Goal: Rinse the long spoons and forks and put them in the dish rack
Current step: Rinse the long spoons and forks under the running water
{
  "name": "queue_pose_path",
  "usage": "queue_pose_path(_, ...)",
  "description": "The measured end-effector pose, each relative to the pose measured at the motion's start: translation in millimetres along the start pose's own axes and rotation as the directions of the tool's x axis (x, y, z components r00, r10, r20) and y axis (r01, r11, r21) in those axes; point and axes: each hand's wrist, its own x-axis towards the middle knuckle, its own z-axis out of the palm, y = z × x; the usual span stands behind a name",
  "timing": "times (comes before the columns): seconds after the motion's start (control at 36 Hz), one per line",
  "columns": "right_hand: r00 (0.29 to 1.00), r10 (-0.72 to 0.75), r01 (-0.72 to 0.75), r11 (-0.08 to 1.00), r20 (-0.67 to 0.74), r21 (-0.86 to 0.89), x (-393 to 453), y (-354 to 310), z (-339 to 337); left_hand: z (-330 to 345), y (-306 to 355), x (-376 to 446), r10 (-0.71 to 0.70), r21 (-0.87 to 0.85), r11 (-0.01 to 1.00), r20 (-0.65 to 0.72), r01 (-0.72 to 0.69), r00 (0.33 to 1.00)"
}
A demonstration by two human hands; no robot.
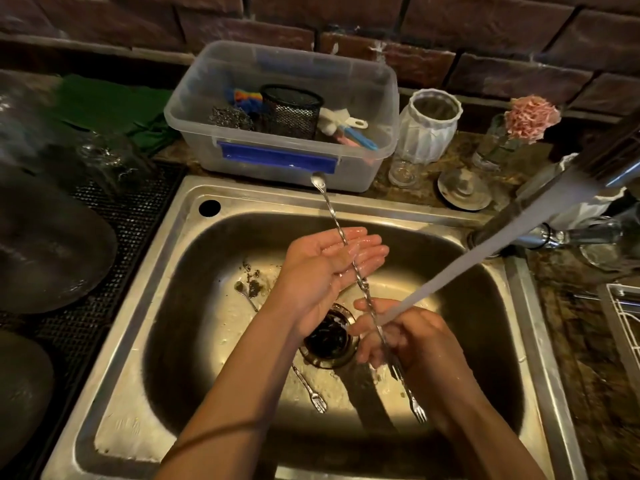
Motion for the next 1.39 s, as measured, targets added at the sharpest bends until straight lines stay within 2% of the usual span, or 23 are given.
queue_pose_path(0.17, 0.999, 0.02, -0.02, 1.0, 0.041, 0.02, 2.0, -0.7, 2.3, 0.2, 16.3, 7.7, 0.039, 0.025, 0.999, 0.006, -0.039, 0.999)
queue_pose_path(0.33, 0.997, 0.011, -0.022, 0.989, 0.079, 0.145, 6.7, -1.9, 5.1, -1.9, 20.8, 10.8, 0.055, -0.005, 0.998, 0.029, -0.055, 0.998)
queue_pose_path(0.67, 0.999, 0.037, -0.037, 0.999, 0.024, -0.016, -8.7, -5.3, 3.2, -16.1, 4.9, 7.5, 0.018, -0.165, 0.986, 0.104, -0.001, 0.994)
queue_pose_path(0.89, 1.0, -0.004, 0.005, 0.985, 0.003, -0.174, -26.3, -0.2, -4.1, -11.2, -11.7, -1.8, -0.03, -0.193, 0.98, 0.098, 0.049, 0.995)
queue_pose_path(1.0, 1.0, -0.018, 0.017, 0.988, -0.007, -0.156, -36.6, 2.3, -8.6, -7.3, -20.2, -8.6, -0.042, -0.183, 0.981, 0.08, 0.057, 0.996)
queue_pose_path(1.11, 0.999, -0.032, 0.031, 0.975, -0.001, -0.22, -49.1, 2.5, -12.5, -4.2, -26.8, -15.4, -0.079, -0.203, 0.975, 0.071, 0.092, 0.994)
queue_pose_path(1.39, 0.999, 0.005, -0.013, 0.982, -0.04, -0.19, -74.0, 6.1, -17.7, 0.5, -44.2, -32.8, -0.116, -0.211, 0.969, 0.056, 0.126, 0.992)
